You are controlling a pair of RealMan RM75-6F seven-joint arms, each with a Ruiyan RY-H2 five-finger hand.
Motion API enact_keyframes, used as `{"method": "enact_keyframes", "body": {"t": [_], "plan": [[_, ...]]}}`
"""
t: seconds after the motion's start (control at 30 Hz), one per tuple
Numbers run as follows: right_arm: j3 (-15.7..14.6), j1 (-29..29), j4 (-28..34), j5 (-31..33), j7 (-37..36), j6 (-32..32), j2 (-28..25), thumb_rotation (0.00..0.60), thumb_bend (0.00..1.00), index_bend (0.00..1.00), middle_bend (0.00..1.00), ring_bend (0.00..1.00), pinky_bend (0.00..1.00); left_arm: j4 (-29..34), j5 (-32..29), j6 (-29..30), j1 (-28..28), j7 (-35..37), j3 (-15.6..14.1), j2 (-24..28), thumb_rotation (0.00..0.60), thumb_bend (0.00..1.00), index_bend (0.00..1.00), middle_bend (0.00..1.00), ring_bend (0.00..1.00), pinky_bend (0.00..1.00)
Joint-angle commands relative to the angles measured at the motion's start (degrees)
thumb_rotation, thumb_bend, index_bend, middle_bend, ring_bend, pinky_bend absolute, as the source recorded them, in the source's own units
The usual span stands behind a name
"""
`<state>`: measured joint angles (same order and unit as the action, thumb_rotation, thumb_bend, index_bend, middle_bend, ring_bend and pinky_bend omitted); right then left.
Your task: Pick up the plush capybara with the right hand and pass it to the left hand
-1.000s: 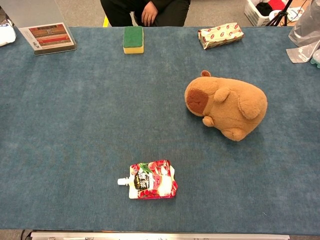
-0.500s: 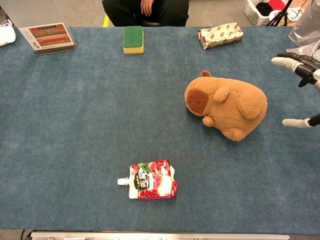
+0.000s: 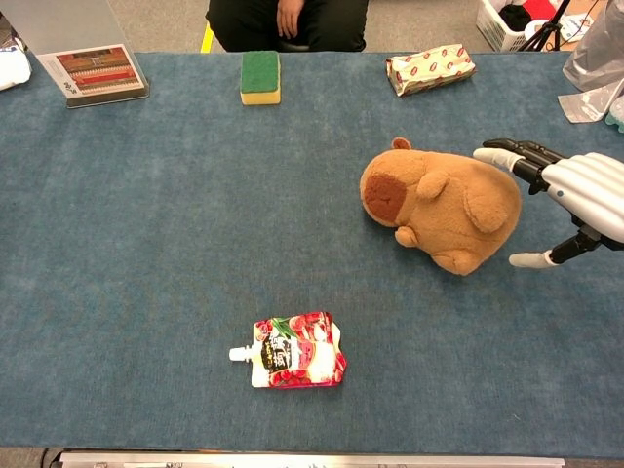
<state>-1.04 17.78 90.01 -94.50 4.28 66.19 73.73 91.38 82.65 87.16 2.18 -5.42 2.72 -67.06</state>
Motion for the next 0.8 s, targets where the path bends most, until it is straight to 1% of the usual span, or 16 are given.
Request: {"method": "enact_keyframes", "body": {"t": [0.03, 0.37, 0.47, 0.6, 0.63, 0.67, 0.73, 0.8], "plan": [[0.1, 0.59, -1.58, 0.54, 0.25, -0.52, 1.68, 0.6, 0.0, 0.0, 0.0, 0.0, 0.35, 0.01, -0.14, -0.08, -0.09, -0.08, -0.06, -0.05, 0.6, 0.21, 0.41, 0.43, 0.39, 0.43], [0.71, 3.35, -6.72, 1.28, -0.73, -2.65, 8.63, 0.6, 0.0, 0.0, 0.0, 0.0, 0.35, -0.24, -0.65, -0.45, -0.46, 0.15, -0.31, -0.16, 0.6, 0.21, 0.41, 0.44, 0.39, 0.43], [1.16, 3.55, -8.46, 1.34, -0.37, -1.66, 10.88, 0.6, 0.0, 0.02, 0.06, 0.05, 0.38, -0.22, -0.68, -0.44, -0.62, 0.37, -0.39, 0.01, 0.6, 0.21, 0.41, 0.44, 0.39, 0.43], [1.69, 3.4, -10.96, 0.73, -0.5, 1.05, 13.6, 0.6, 0.0, 0.17, 0.2, 0.19, 0.48, -0.42, -0.78, -0.42, -0.85, 0.64, -0.5, -0.01, 0.6, 0.21, 0.41, 0.44, 0.39, 0.43], [1.8, 3.31, -11.81, 0.42, -0.72, 2.03, 14.35, 0.6, 0.0, 0.23, 0.25, 0.25, 0.52, -0.44, -0.85, -0.43, -0.88, 0.73, -0.46, 0.0, 0.6, 0.21, 0.41, 0.44, 0.39, 0.43], [1.9, 3.2, -12.42, 0.25, -0.89, 2.79, 14.87, 0.6, 0.0, 0.26, 0.28, 0.28, 0.54, -0.44, -0.92, -0.46, -0.92, 0.79, -0.46, 0.01, 0.6, 0.21, 0.41, 0.44, 0.39, 0.43], [2.03, 3.01, -13.72, -0.17, -1.58, 4.4, 15.92, 0.6, 0.0, 0.4, 0.38, 0.38, 0.62, -0.55, -0.9, -0.42, -1.05, 0.87, -0.56, -0.05, 0.6, 0.21, 0.41, 0.44, 0.39, 0.43], [2.16, 2.85, -14.51, -0.33, -2.49, 5.57, 16.54, 0.6, 0.0, 0.49, 0.44, 0.45, 0.67, -0.6, -0.87, -0.45, -1.09, 0.89, -0.6, -0.07, 0.6, 0.21, 0.41, 0.44, 0.39, 0.43]]}}
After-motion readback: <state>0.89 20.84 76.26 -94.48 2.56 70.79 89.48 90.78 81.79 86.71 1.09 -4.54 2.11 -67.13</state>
